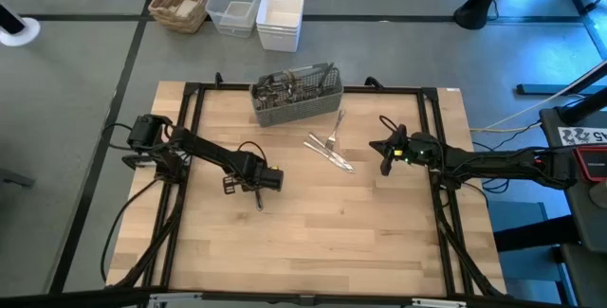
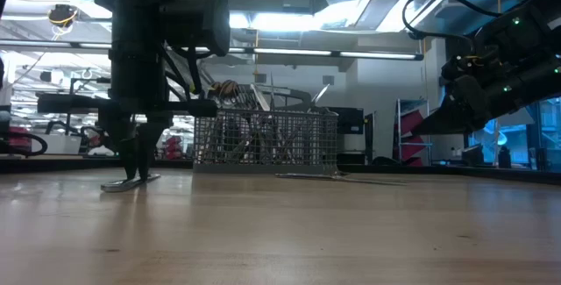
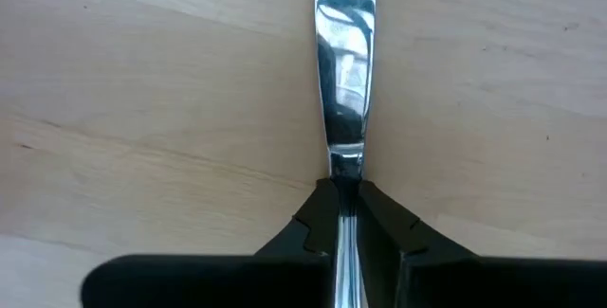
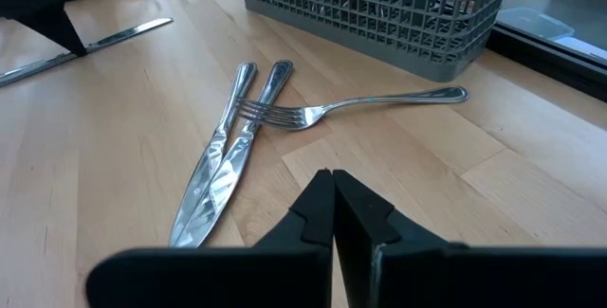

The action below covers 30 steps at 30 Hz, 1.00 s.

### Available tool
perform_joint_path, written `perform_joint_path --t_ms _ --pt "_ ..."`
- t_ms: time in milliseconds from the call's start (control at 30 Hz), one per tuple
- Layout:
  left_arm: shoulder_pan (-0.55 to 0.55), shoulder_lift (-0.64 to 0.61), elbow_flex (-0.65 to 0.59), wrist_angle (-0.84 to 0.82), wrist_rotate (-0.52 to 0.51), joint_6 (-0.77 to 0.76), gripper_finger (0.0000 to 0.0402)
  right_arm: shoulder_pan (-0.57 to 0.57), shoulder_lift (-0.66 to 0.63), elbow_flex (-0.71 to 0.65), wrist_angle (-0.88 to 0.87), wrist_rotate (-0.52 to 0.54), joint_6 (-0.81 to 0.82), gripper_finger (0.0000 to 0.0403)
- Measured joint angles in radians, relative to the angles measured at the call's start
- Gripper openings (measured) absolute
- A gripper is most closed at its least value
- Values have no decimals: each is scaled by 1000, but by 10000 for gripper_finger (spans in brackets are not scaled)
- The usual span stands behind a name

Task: Sort silverware
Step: Put the silver knife into the silverware rack

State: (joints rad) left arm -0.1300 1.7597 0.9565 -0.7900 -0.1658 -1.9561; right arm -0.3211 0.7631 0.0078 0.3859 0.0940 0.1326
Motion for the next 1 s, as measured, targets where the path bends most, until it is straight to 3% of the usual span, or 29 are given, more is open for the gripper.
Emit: perform_joint_path --t_ms 233,500,1000 --pt "21 -14 -2 18 -15 49 11 0 0 0 0 0 0 5" --pt "21 -92 -5 108 -154 67 2 0 0 0 0 0 0 5" --pt "29 -98 -4 107 -183 123 10 0 0 0 0 0 0 5"
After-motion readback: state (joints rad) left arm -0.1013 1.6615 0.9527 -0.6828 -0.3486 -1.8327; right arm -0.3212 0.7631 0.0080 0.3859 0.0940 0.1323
